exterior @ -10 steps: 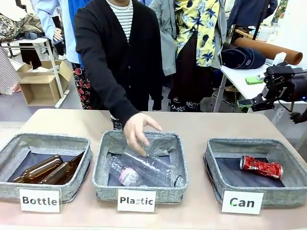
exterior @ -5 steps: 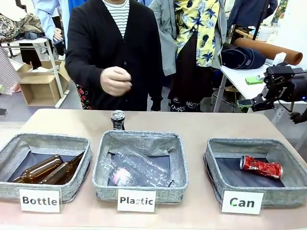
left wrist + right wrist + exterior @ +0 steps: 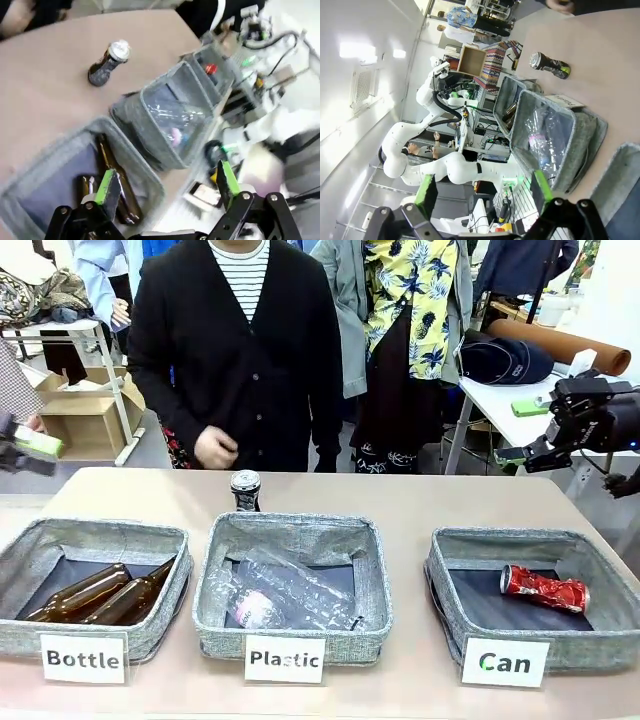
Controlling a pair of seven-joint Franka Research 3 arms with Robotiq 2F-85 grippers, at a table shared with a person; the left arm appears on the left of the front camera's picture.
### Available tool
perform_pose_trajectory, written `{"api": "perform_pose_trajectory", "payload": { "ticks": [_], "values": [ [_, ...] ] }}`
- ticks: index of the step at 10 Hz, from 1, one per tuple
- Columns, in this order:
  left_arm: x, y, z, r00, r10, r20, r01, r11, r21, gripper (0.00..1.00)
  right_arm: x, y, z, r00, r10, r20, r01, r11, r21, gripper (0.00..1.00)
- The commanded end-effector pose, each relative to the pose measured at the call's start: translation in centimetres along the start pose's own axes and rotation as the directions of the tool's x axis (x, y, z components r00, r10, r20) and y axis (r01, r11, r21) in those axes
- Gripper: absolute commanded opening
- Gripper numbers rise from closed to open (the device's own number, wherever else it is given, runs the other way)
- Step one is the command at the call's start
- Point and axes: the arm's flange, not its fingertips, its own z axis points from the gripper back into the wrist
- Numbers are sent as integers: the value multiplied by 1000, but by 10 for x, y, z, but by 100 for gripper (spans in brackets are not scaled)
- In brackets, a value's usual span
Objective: Sort the can waste into the basket.
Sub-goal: Pick up the can waste from the table and place it in the right Fabric basket.
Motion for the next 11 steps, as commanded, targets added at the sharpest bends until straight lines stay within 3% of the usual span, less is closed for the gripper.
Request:
{"api": "perform_pose_trajectory", "payload": {
  "ticks": [1, 2, 3, 4, 5, 6, 10, 11],
  "values": [
    [1, 12, -44, 920, -370, 130, 379, 924, -44, 100, 2, 2, 1, 1000, 15, 3, -15, 1000, 17, 100],
    [0, 19, -62, 866, -446, 224, 477, 872, -110, 100, 2, 2, 1, 1000, 15, 3, -15, 1000, 17, 100],
    [3, 30, -83, 862, -407, 301, 477, 852, -216, 100, 2, 2, 1, 1000, 15, 3, -15, 1000, 17, 100],
    [9, 37, -99, 872, -302, 385, 420, 865, -273, 100, 2, 2, 1, 1000, 15, 3, -15, 1000, 17, 100],
    [21, 41, -113, 926, -159, 342, 271, 911, -312, 100, 2, 2, 1, 1000, 15, 3, -15, 1000, 17, 100],
    [10, 14, -90, 873, -391, 291, 436, 894, -104, 100, 2, 2, 1, 1000, 15, 3, -15, 1000, 17, 100],
    [13, 26, -97, 874, -365, 319, 424, 895, -138, 100, 2, 2, 1, 1000, 15, 3, -15, 1000, 17, 100],
    [33, 52, -112, 832, -457, 316, 495, 867, -49, 100, 2, 2, 1, 1000, 15, 3, -15, 1000, 17, 100]
  ]
}}
